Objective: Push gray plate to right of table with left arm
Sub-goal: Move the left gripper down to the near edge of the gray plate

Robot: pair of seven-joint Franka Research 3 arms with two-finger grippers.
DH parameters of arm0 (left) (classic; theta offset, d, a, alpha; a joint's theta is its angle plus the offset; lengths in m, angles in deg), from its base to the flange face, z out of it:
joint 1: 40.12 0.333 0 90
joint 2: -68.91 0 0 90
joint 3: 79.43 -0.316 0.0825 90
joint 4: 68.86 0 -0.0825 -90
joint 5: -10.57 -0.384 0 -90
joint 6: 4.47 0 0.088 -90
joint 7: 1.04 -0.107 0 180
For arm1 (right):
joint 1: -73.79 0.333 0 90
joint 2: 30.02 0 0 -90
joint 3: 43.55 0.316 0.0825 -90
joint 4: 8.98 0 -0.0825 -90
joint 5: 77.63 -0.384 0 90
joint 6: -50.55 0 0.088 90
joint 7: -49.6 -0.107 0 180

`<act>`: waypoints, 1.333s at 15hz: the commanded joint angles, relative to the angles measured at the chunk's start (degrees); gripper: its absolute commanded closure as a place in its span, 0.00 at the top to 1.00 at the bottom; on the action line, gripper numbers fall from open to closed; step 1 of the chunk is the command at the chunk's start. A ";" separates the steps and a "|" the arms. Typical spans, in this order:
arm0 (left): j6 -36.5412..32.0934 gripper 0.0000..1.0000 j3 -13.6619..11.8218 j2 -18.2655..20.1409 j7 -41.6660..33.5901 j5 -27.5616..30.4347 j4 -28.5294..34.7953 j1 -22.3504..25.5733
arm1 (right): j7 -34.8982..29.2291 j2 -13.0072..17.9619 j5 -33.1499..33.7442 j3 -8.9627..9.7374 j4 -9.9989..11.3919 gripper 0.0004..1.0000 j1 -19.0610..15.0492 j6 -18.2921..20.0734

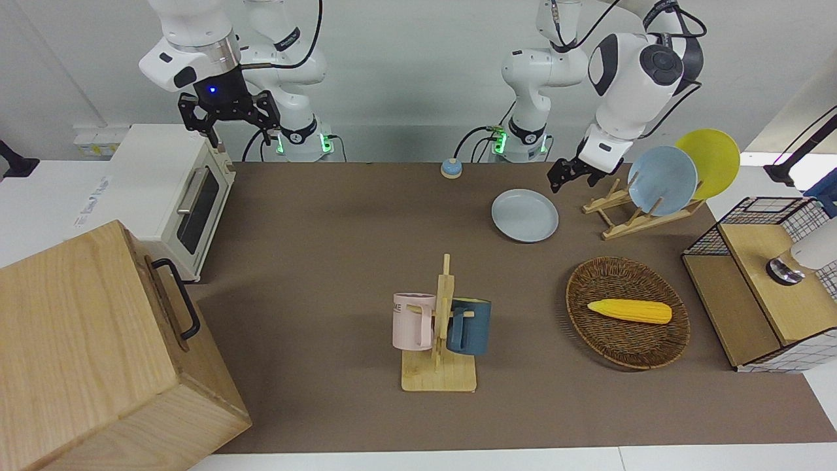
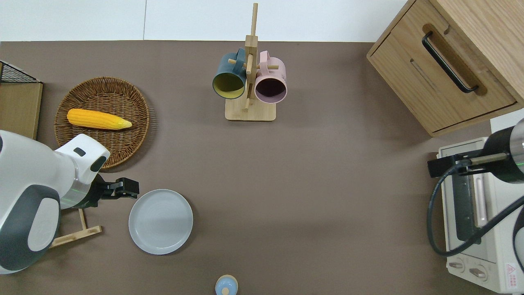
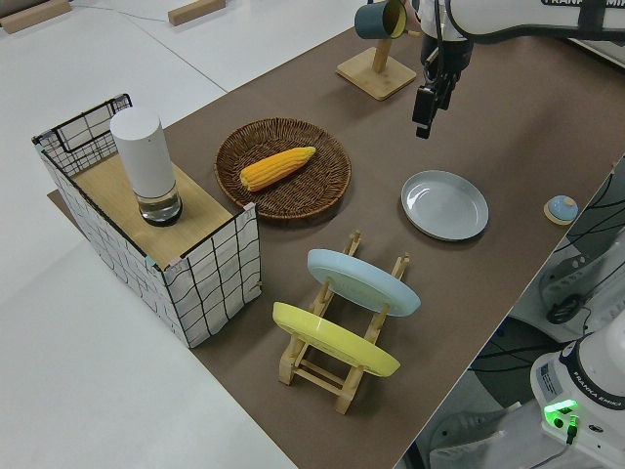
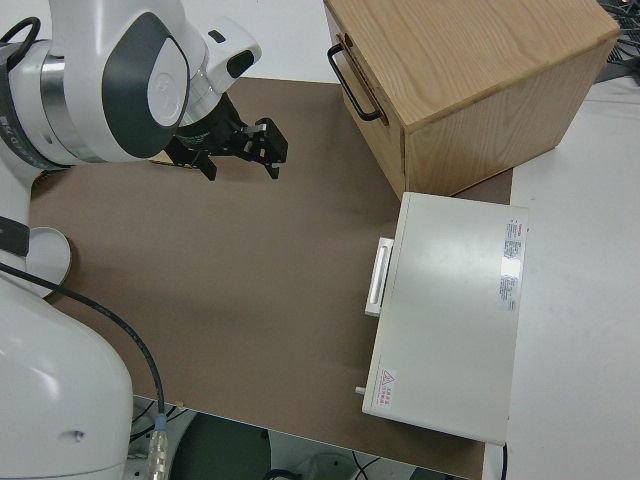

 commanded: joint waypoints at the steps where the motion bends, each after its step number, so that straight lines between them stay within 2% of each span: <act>1: 8.22 0.99 -0.13 2.49 -1.59 0.56 9.41 1.60 | 0.87 0.41 -0.05 0.15 0.23 1.00 -0.39 0.40; 5: 14.65 0.98 -0.30 2.75 -1.59 1.18 16.89 1.69 | 0.87 0.41 -0.05 0.15 0.23 1.00 -0.39 0.40; 8: 19.21 0.97 -1.79 2.67 -2.46 2.93 21.81 1.87 | 0.87 0.41 -0.05 0.15 0.23 1.00 -0.39 0.40; 10: 22.64 0.97 -1.89 2.67 -4.39 3.64 25.42 1.96 | 0.87 0.41 -0.05 0.15 0.23 1.00 -0.39 0.40; 16: 23.45 0.94 -1.97 2.67 -8.26 3.90 27.80 1.96 | 0.87 0.41 -0.14 0.15 0.23 1.00 -0.39 0.40; 17: 23.45 0.92 -2.23 2.67 -8.27 3.90 27.81 1.96 | 0.87 0.41 -0.05 0.15 0.23 1.00 -0.39 0.40; 20: 23.54 0.75 -2.68 2.58 -8.44 3.90 28.42 1.96 | 0.87 0.41 -0.05 0.15 0.23 1.00 -0.39 0.40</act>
